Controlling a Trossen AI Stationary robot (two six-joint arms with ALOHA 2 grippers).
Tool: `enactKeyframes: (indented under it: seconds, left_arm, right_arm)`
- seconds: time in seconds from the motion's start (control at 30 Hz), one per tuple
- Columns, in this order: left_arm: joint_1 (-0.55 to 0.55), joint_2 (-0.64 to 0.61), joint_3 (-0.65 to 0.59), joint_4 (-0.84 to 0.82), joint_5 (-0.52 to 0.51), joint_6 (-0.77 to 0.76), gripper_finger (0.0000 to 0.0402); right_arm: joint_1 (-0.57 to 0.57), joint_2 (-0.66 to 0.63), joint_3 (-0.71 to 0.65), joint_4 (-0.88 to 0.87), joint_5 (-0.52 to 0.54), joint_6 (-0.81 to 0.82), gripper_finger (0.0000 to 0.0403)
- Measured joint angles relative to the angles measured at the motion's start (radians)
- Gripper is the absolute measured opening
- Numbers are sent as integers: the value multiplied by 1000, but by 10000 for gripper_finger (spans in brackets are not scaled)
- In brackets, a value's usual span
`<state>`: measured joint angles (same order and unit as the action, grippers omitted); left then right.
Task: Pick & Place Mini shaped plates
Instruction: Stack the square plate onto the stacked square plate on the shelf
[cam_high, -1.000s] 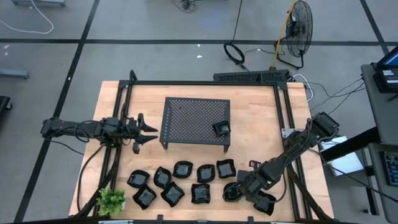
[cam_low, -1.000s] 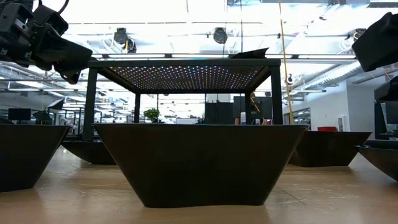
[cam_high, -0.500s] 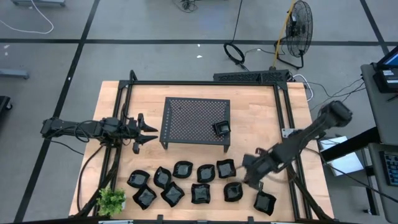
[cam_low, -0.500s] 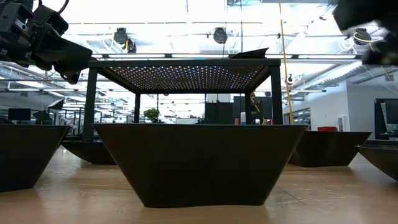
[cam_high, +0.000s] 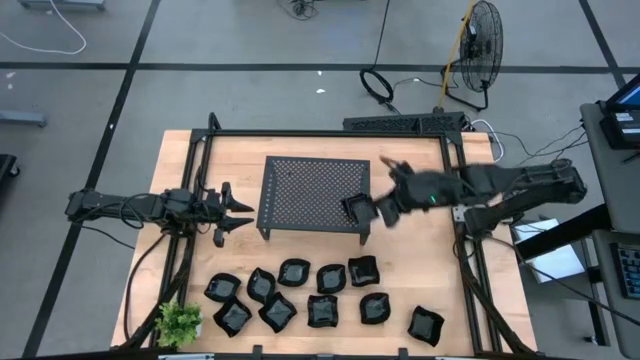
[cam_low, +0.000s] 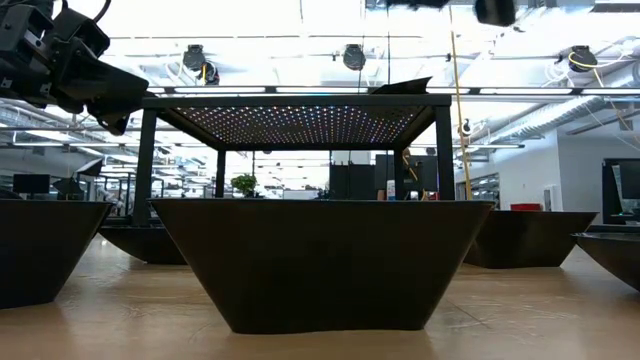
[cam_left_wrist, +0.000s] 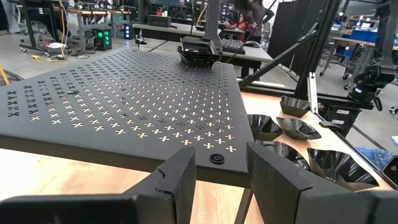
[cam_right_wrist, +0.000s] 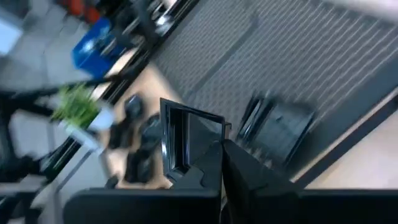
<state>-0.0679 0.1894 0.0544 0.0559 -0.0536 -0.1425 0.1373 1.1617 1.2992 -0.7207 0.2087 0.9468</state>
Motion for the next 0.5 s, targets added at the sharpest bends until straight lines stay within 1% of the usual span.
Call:
enactKeyframes:
  seconds: [0.1,0.2,0.37,0.5]
  left_arm:
    - [0,0,0,0,0,0,145]
    - [0,0,0,0,0,0,145]
    - [0,0,0,0,0,0,145]
    - [0,0,0,0,0,0,145]
  right_arm:
    - [-83,52,40,-18,-31,-64,0]
    - [-125,89,41,-13,-55,-92,0]
    - [-138,145,41,-4,-53,-120,0]
    - [-132,161,42,-4,-48,-134,0]
